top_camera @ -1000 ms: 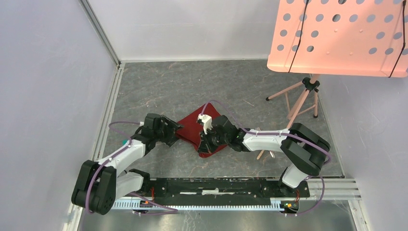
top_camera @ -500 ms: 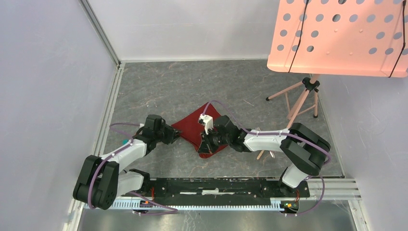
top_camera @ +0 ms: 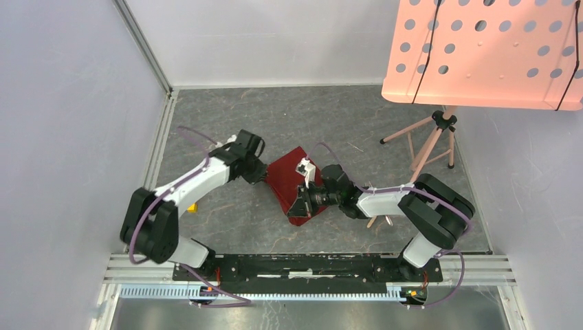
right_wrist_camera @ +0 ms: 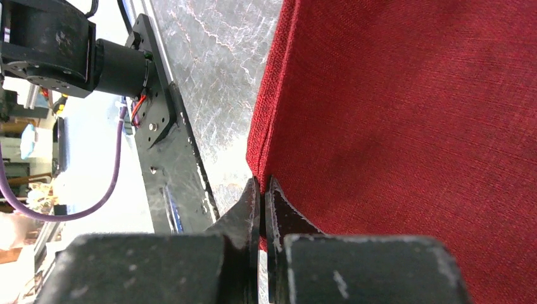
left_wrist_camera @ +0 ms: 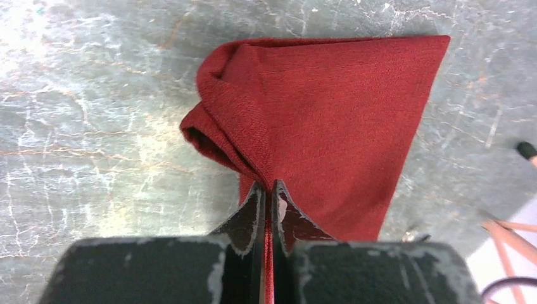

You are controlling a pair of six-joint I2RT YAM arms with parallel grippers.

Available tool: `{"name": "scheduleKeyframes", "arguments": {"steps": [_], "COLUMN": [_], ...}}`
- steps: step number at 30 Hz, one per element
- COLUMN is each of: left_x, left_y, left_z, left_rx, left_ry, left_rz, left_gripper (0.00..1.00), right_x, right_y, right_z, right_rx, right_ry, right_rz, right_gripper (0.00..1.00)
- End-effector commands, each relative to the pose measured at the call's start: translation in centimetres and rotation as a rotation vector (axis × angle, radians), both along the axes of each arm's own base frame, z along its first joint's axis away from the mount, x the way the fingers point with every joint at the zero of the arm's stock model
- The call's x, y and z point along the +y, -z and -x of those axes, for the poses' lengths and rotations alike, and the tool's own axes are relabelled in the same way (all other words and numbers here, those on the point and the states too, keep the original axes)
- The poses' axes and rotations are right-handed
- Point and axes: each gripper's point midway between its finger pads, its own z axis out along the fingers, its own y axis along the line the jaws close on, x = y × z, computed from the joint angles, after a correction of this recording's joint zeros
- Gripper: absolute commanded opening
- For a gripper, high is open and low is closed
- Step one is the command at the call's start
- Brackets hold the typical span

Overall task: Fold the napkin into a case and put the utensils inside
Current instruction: Fold the lower triangle-folded napkin at the center of the board.

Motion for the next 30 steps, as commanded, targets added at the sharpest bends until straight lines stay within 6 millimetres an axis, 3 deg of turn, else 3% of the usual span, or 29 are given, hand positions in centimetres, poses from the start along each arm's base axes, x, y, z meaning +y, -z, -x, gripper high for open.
{"name": "scheduleKeyframes", "arguments": {"steps": [1,9,18,22,30], "left_x": [1.4,-4.0,-7.2,-7.9,-7.8], "left_y": [-0.5,-0.3,1.9,2.5,3.1], "left_z": [-1.4,-4.8,-6.9,-7.4,-7.6], "left_rx": [0.052,0.057,0.079,0.085,0.092], "left_ry": [-0.032,0.095,0.228,0.262,0.275], "left_rz": [-0.286,-0.417,-0.494,-0.495,-0.516], "left_gripper": [0.02,0.02,0.02,0.02,0.02], "right_x": [-1.3,-4.1,-5.8,-6.0,-6.3], "right_y": [0.6,2.9,4.0,4.2,3.3], "right_z": [2.0,0.7,-0.9,-1.7,-3.7], "right_rx": [0.091,0.088,0.033,0.002,-0.124], "right_ry": [-0.064,-0.01,0.016,0.023,0.063], "right_rz": [-0.02,0.045,0.095,0.119,0.147], "right_gripper": [0.0,0.0,0.02,0.09,0.46]}}
